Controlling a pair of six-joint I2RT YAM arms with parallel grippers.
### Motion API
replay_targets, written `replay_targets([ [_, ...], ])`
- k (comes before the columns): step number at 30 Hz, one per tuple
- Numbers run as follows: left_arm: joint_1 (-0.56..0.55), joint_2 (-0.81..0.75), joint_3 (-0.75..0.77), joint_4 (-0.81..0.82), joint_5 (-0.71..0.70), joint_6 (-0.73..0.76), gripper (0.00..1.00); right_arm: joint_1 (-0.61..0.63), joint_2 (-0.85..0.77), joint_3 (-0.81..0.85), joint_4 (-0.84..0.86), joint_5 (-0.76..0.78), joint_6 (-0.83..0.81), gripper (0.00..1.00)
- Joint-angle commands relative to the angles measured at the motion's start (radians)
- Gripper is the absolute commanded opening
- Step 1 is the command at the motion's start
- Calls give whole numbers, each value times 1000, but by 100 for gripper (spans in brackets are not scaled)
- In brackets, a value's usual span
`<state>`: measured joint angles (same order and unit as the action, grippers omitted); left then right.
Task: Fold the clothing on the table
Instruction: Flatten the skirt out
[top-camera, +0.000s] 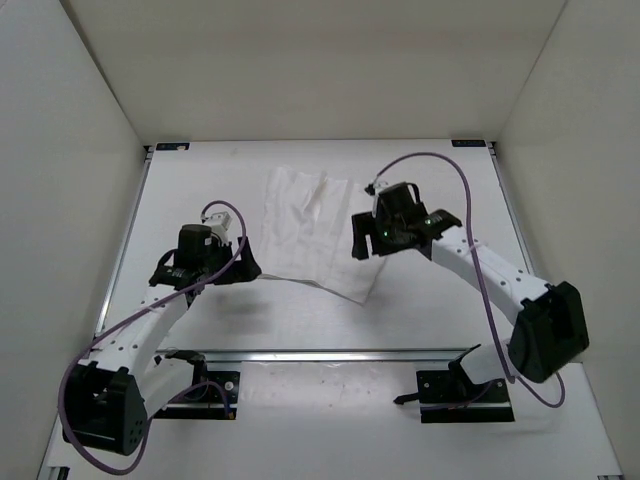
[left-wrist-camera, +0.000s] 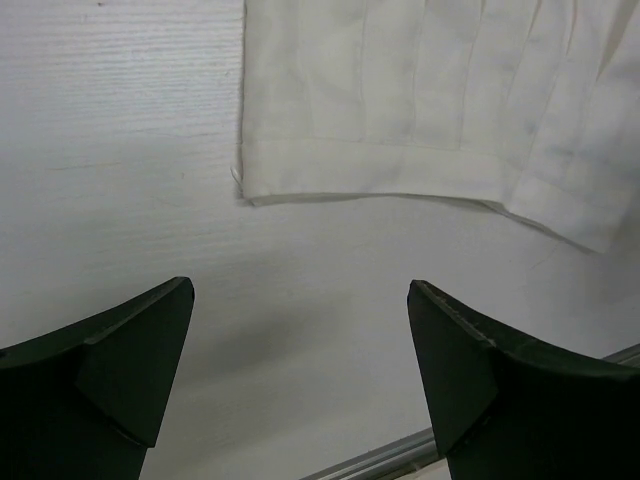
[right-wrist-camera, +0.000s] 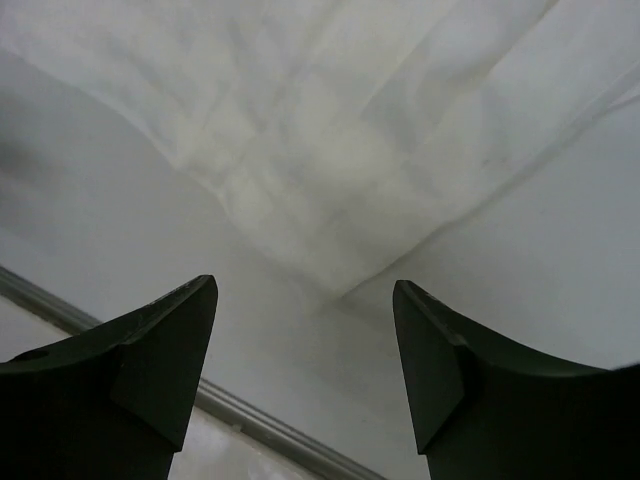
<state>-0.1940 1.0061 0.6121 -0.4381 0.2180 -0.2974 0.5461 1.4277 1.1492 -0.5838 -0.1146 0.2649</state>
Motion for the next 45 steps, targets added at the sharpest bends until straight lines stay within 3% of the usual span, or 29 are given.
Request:
replay_targets([
  [1, 11, -20, -9, 103, 55, -18, 98, 25, -91, -153, 65, -14, 130, 68],
  [3, 16, 12, 1, 156, 91, -51, 97, 29, -125, -256, 94, -28, 183, 66],
  [5, 21, 86, 32, 174, 120, -58, 33, 23, -151, -327, 140, -56, 218, 65],
  [6, 18, 139, 49, 171, 103, -52, 23, 22, -150, -362, 175, -71, 240, 65],
  [7, 5, 191, 75, 147, 80, -49, 24, 21, -157, -382, 188, -83, 247, 63],
  [9, -15, 293, 132, 104, 12, -48, 48, 20, -136, -416, 235, -89, 269, 62],
  [11, -13, 350, 155, 88, -25, -49, 47, 17, -116, -431, 260, -109, 272, 61],
  [16, -18, 411, 134, 119, -100, -86, 58, 11, -61, -453, 347, -154, 286, 56],
  [21, -21, 460, 152, 93, -120, -88, 59, 12, 10, -428, 349, -166, 280, 50],
  [27, -61, 511, 147, 113, -53, -106, 46, 8, 56, -407, 334, -172, 274, 40],
  [28, -64, 516, 143, 133, -23, -112, 40, 2, 62, -411, 337, -172, 270, 35],
  [29, -67, 522, 144, 145, -16, -120, 23, -5, 63, -404, 331, -175, 266, 20],
  [31, -71, 532, 164, 151, 20, -140, 0, -18, 76, -367, 337, -194, 263, 0],
  [32, -74, 542, 191, 148, 30, -141, 0, -40, 79, -355, 326, -200, 248, 1],
  [34, -68, 549, 251, 144, 31, -152, 0, -64, 111, -274, 303, -204, 202, 0],
  [37, -35, 580, 441, 136, 26, -173, 0, -127, 183, -13, 234, -208, 151, 0],
  [40, 7, 690, 827, 56, 47, -180, 0, -187, 313, 401, 118, -185, 90, 0],
  [41, 14, 741, 1023, -6, 49, -175, 0, -208, 370, 595, 42, -192, 77, 0],
  [42, 18, 764, 1116, -64, 50, -175, 0, -225, 420, 786, -12, -198, 53, 0],
  [44, 10, 805, 1390, -128, 20, -164, 0, -235, 467, 1002, -91, -159, 25, 0],
  [45, -4, 795, 1435, -146, -5, -154, 0, -235, 479, 1076, -120, -148, 2, 0],
])
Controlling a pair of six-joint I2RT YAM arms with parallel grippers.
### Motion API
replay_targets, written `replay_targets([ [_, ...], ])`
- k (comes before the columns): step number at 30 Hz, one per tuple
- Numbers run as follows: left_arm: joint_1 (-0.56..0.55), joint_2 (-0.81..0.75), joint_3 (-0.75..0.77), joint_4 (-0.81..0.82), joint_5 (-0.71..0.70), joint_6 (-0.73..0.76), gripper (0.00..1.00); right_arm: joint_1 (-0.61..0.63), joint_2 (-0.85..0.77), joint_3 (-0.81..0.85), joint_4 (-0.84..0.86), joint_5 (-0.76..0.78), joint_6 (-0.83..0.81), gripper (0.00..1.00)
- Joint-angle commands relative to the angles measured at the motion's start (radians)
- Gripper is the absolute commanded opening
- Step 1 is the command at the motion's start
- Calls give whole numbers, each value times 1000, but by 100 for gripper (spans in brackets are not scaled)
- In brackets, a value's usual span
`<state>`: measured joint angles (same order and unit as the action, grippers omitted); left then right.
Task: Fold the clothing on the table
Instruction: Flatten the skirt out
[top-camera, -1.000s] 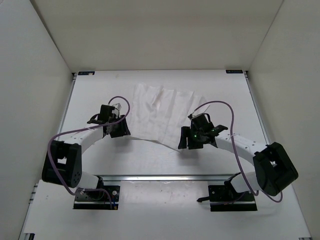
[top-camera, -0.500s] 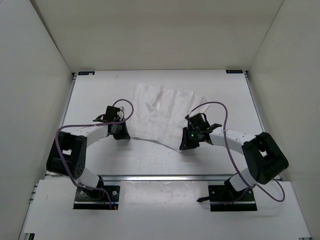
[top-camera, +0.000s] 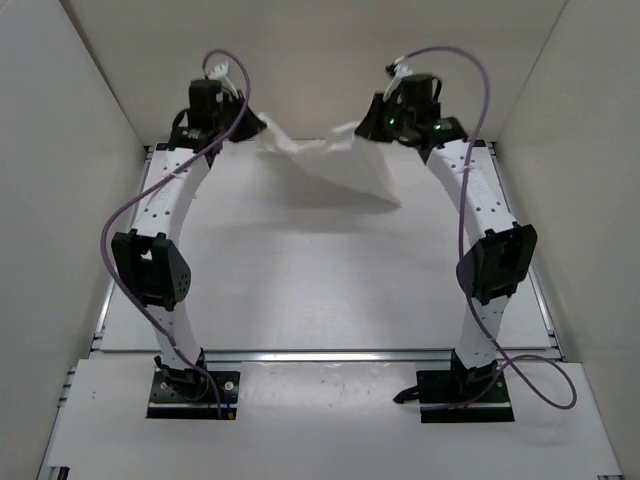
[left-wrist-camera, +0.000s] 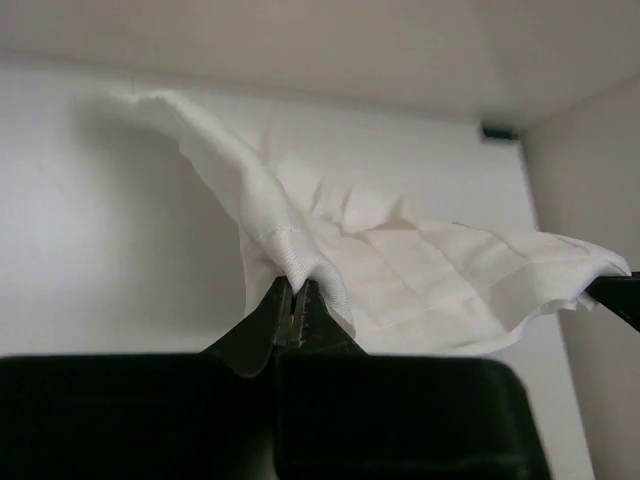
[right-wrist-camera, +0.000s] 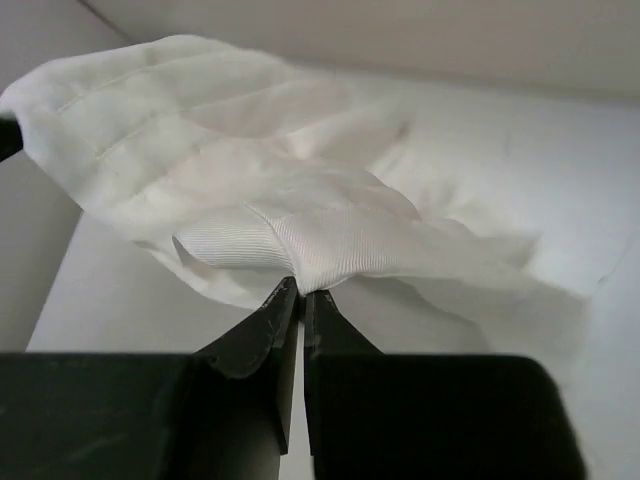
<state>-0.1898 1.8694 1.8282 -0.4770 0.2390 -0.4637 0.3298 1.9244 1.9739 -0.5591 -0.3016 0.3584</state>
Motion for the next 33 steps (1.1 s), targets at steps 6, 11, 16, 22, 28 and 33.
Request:
replay_targets([
  [6, -43, -369, -281, 61, -67, 22, 0, -22, -217, -143, -21, 7, -121, 0],
  [11, -54, -561, -748, 140, -35, -29, 0, 6, -369, -646, 143, -16, -90, 0],
  [16, -106, -691, -1045, 45, -12, -39, 0, 22, -468, -943, 128, -54, -64, 0],
  [22, -143, -870, -1136, -63, 22, -50, 0, -5, -602, -1121, 36, -151, -16, 0],
  [28, -116, -969, -924, -115, 3, -50, 0, 32, -761, -900, -82, -91, -29, 0],
  [33, -117, -961, -660, -175, -10, -29, 0, 34, -850, -678, -93, -51, -26, 0],
])
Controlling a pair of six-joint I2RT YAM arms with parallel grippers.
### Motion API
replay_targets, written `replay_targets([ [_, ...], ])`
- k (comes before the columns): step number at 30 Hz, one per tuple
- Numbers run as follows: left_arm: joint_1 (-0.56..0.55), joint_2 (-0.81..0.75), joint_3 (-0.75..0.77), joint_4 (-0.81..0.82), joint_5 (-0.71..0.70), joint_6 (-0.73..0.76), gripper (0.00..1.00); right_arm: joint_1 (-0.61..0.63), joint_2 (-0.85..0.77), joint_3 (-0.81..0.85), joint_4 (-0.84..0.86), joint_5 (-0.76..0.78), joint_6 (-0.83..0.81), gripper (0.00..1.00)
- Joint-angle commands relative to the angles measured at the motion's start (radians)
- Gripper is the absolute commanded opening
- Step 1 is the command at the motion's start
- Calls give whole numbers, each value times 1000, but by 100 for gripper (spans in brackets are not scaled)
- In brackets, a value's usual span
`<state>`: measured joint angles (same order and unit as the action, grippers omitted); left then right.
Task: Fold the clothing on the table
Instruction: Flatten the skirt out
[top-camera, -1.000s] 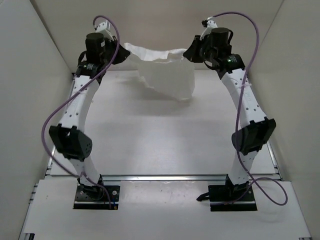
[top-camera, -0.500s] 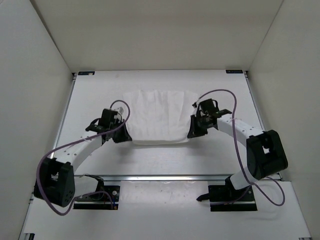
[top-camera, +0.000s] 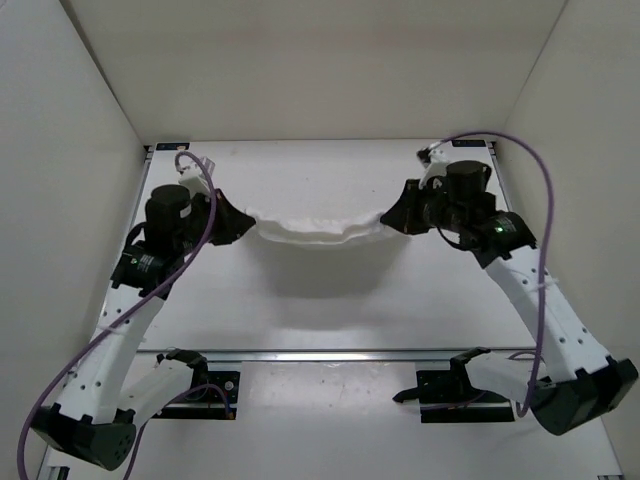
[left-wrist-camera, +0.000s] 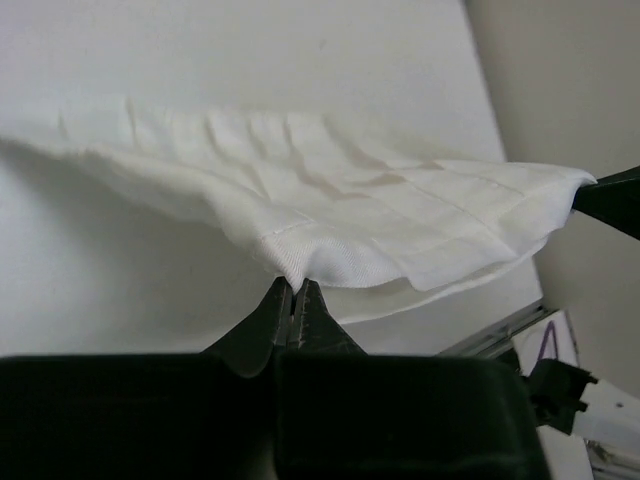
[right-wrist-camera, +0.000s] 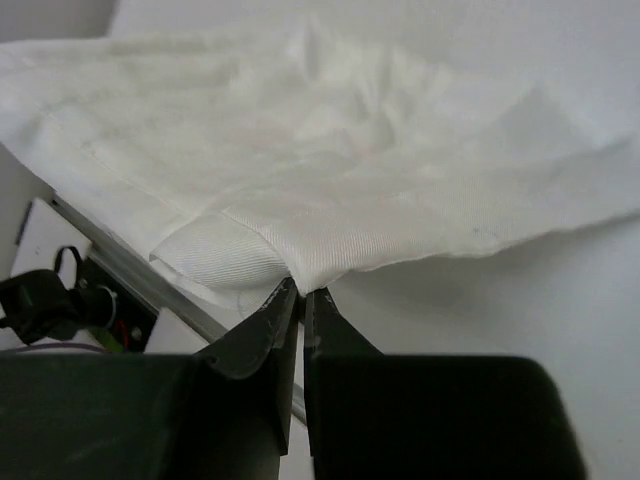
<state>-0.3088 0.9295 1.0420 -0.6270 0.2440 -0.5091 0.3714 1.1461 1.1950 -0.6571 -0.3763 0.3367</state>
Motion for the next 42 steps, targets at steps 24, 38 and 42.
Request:
replay_targets([
  [24, 86, 390, 636, 128, -34, 101, 0, 15, 471, 876, -20, 251, -251, 0],
  [38, -15, 258, -204, 264, -34, 18, 0, -32, 336, -50, 162, 162, -105, 0],
  [42, -104, 213, -282, 149, -38, -5, 0, 6, 215, -253, 128, 62, -39, 0],
])
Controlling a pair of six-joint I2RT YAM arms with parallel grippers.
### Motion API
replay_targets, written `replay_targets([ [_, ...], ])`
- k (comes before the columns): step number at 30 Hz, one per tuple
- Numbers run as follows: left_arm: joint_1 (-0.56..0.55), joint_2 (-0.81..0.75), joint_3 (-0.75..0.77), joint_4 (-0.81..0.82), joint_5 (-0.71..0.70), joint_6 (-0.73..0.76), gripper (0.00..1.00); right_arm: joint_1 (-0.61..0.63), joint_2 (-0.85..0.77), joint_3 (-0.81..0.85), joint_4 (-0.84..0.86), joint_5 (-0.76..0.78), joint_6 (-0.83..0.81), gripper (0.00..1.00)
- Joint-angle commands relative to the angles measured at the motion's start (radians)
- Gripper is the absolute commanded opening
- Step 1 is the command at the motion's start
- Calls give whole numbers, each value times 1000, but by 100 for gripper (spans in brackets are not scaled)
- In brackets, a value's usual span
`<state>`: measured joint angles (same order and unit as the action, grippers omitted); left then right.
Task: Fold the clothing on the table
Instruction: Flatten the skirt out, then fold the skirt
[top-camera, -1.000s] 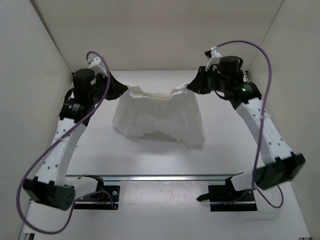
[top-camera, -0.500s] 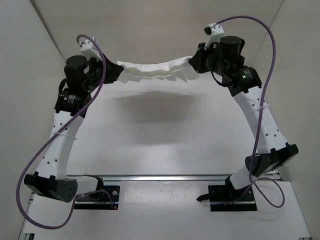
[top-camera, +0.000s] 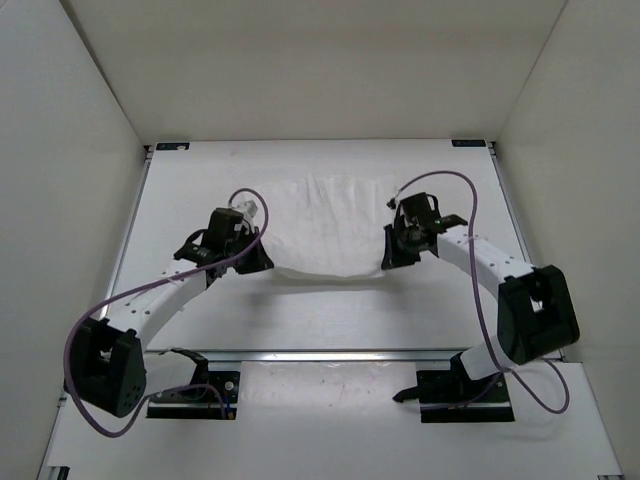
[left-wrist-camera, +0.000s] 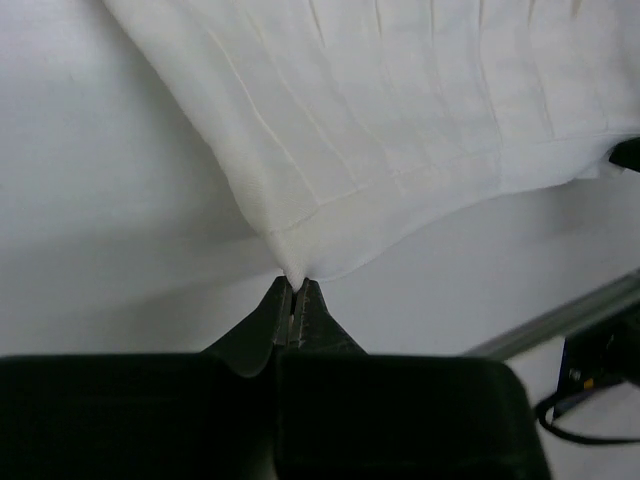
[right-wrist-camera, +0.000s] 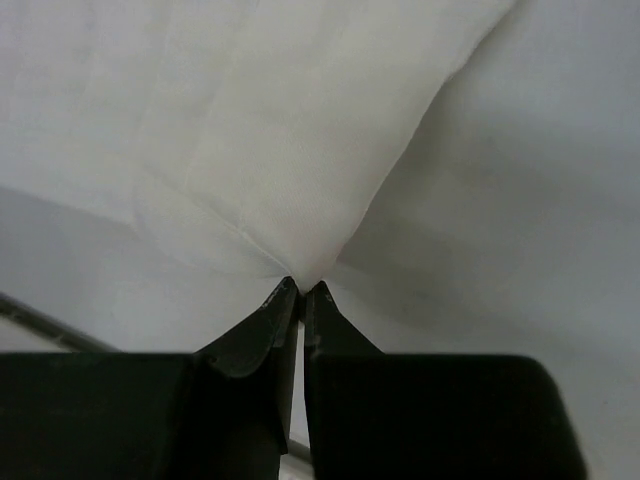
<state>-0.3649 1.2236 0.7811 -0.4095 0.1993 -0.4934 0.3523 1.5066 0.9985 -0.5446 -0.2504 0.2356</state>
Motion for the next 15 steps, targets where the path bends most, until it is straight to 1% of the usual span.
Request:
replay_targets([
  [1, -51, -110, -40, -78, 24, -23, 0, 40, -182, -89, -4, -59, 74, 1],
  [4, -62, -203, -94, -155, 37, -45, 0, 112, -247, -127, -113, -53, 109, 0],
  [6, -83, -272, -106, -239, 26, -50, 0, 132, -279, -144, -149, -64, 129, 0],
  [7, -86, -292, -109, -256, 29, -54, 0, 143, -295, -155, -169, -59, 149, 0],
  [11, -101, -421, -137, -324, 46, -91, 0, 143, -371, -185, -216, -70, 188, 0],
  [15, -97, -559, -169, -368, 68, -125, 0, 122, -496, -228, -255, -72, 214, 0],
])
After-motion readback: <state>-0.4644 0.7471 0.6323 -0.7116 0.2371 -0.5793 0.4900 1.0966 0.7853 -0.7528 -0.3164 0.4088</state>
